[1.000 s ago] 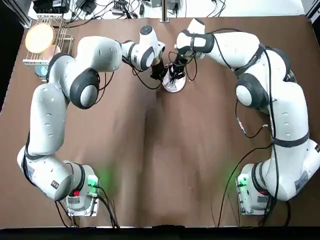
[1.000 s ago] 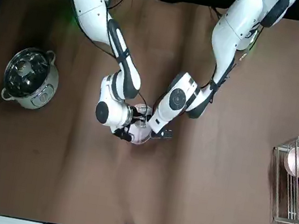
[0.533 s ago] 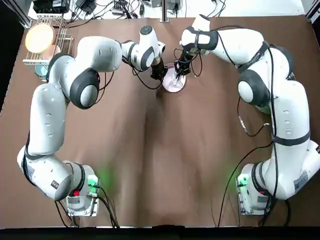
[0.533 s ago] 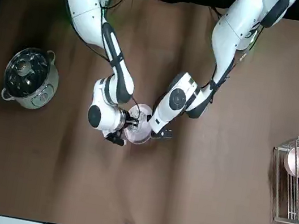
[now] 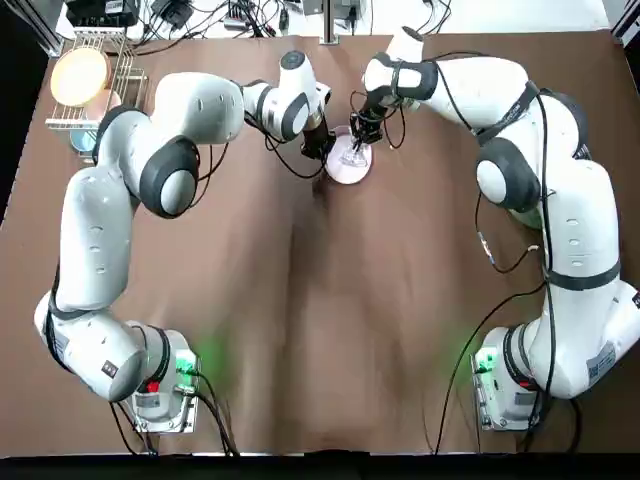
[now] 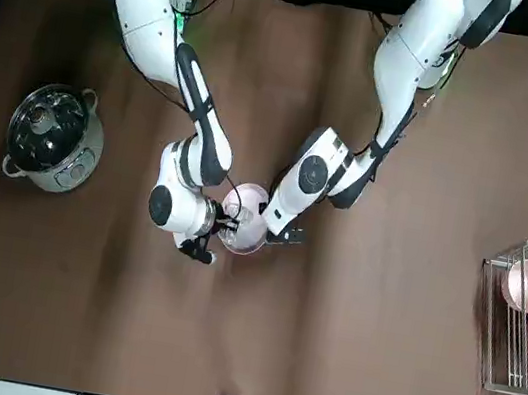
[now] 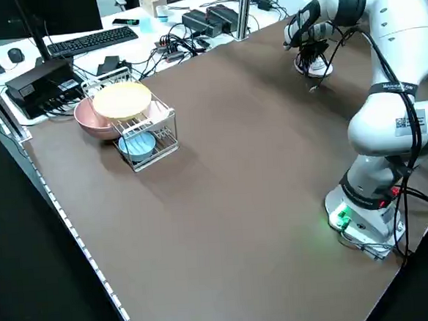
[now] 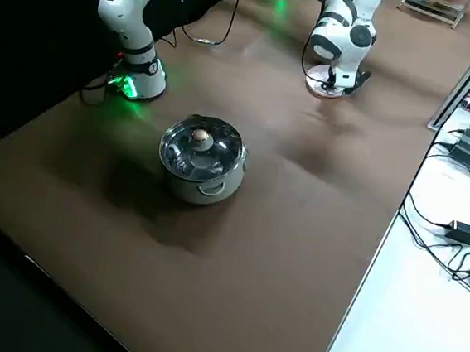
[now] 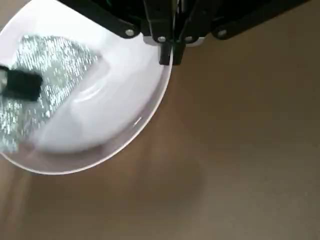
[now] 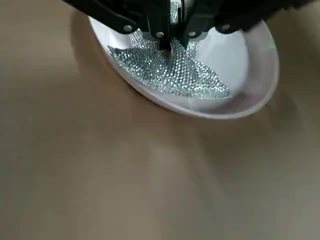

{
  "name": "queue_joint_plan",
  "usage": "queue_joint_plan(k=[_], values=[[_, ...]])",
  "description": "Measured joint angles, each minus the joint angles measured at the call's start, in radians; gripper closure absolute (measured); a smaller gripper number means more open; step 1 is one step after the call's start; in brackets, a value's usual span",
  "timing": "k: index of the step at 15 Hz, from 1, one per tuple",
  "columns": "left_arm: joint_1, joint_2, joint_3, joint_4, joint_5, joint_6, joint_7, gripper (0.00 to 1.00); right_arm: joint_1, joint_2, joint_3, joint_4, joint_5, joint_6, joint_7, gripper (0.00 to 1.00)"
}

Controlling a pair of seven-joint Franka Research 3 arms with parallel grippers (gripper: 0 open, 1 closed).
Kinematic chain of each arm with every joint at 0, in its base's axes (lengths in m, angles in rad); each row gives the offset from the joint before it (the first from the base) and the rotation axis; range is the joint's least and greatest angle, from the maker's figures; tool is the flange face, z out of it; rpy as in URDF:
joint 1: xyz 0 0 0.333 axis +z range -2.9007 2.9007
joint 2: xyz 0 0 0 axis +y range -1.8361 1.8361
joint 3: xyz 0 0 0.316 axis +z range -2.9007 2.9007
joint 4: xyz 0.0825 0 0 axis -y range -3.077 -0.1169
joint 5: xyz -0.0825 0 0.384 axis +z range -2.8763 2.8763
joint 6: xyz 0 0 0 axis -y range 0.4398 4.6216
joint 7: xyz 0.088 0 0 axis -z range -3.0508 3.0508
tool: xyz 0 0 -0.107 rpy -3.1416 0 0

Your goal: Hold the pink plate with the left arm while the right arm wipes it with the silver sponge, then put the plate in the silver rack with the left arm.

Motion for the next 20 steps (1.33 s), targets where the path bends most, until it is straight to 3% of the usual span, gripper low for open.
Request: queue_joint_plan(k=[4, 9, 11, 20], values=[[0.000, 0.001, 0.000, 0.000, 0.000, 0.000, 0.000, 0.97, 0.032, 0.018, 0.006, 0.002, 0.075, 0.122, 0.000, 0.93], [0.000, 0.004, 0.000, 0.000, 0.000, 0.000, 0.000, 0.97, 0.066, 0.028, 0.008, 0.015, 0.101, 0.123, 0.000, 0.93], [0.000, 0.005, 0.000, 0.000, 0.000, 0.000, 0.000, 0.97, 0.066, 0.028, 0.012, 0.022, 0.101, 0.020, 0.000, 0.93], [-0.001, 0.005, 0.000, -0.001, 0.000, 0.000, -0.001, 0.97, 0.024, 0.029, 0.006, 0.029, 0.091, -0.204, -0.033, 0.93]])
